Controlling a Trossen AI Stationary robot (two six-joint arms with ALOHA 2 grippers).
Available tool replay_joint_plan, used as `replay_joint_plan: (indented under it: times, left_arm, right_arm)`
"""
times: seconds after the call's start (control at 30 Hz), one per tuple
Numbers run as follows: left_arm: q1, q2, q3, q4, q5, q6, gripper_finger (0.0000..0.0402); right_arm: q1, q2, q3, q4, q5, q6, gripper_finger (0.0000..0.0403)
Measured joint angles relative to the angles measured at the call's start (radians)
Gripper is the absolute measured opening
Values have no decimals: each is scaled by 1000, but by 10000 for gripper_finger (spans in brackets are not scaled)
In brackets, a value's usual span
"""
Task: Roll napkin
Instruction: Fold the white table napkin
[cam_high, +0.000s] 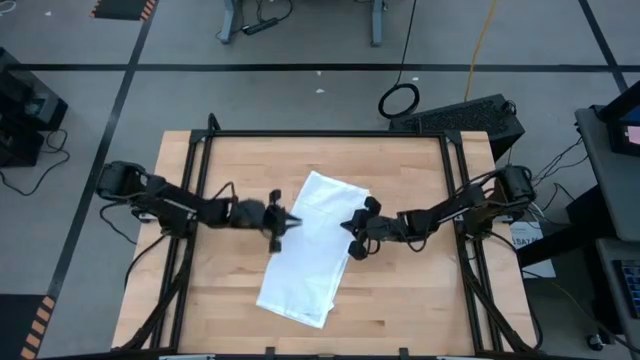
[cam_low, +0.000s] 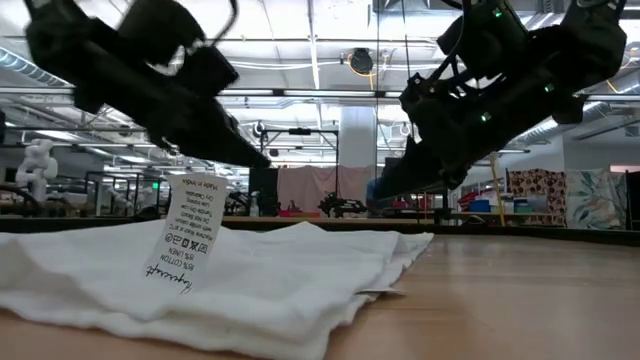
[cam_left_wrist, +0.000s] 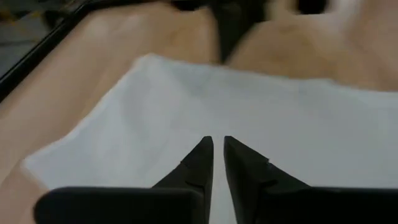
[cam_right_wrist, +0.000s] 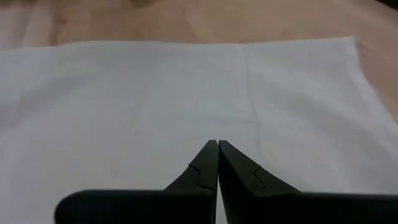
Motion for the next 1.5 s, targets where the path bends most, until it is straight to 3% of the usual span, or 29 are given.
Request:
replay_joint_plan:
  times: [0.13,0.3,0.53,0.8,0.93,1.03,1.27,1.5]
  left_arm:
    - [116,51,10,-3,71,24,8]
    - [179,152,30,-1,142,20,10]
    - [261,266,32,3,-3,-12,4]
    - [330,264,32,-16,-118,-136,3]
    - [322,264,31,-21,-119,-285,3]
    - [284,264,31,-8,-58,-355,3]
    - [183,189,28,-24,8,-454,2]
    - [128,70,28,-201,-203,-480,2]
  right_arm:
    - [6,103,0,142,-5,-52,4]
    - [-11,222,1,311,0,-57,4]
    - [-58,281,5,337,3,-54,4]
    - [-84,169,8,392,4,-253,4]
    - [-104,115,7,385,5,-315,4]
    - [-117,110,7,357,3,-346,4]
    - [-138,112,6,240,-41,-267,4]
    - [-131,161,7,206,-120,-175,4]
